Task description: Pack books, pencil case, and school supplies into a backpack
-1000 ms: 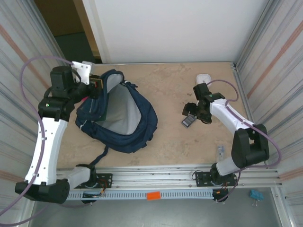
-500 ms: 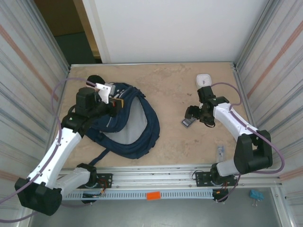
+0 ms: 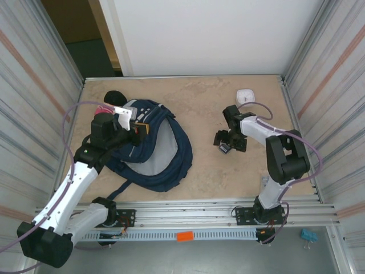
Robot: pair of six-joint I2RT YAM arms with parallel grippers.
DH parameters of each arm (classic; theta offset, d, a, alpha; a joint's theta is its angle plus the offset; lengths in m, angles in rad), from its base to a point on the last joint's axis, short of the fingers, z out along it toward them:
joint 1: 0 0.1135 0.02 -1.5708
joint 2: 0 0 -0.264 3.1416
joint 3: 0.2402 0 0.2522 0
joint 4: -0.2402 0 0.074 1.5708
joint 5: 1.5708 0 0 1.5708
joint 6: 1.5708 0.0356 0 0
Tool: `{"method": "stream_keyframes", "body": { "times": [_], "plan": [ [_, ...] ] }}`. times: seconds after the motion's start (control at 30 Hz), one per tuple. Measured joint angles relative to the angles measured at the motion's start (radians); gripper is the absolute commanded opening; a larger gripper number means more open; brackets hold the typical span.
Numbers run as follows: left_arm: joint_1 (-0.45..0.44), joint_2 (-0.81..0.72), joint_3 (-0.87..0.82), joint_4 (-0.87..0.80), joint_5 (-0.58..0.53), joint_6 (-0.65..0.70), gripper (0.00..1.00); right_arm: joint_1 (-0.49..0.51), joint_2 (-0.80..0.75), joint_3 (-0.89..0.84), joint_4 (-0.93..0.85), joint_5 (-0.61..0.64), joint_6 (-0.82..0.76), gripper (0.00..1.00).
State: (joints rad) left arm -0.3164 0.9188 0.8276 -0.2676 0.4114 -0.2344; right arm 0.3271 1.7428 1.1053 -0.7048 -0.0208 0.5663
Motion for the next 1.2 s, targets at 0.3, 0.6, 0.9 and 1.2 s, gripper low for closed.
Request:
{"method": "stream_keyframes", "body": {
  "times": [0.3,0.6,0.9,1.2],
  "plan": [
    [0.000,0.014,-0.009,0.031,0.001,-0.003,0.00,0.000,0.065,0.062,-0.042,-0.010,0.038,0.93],
    [0.000,0.014,-0.013,0.034,0.001,-0.003,0.00,-0.007,0.180,0.174,-0.154,-0.023,0.095,0.90],
    [0.000,0.014,-0.016,0.035,0.013,-0.003,0.00,-0.024,0.255,0.266,-0.248,-0.051,0.107,0.68],
    [0.000,0.014,-0.041,0.068,0.043,-0.036,0.00,-0.031,0.195,0.187,-0.215,-0.043,0.105,0.56]
  ]
}}
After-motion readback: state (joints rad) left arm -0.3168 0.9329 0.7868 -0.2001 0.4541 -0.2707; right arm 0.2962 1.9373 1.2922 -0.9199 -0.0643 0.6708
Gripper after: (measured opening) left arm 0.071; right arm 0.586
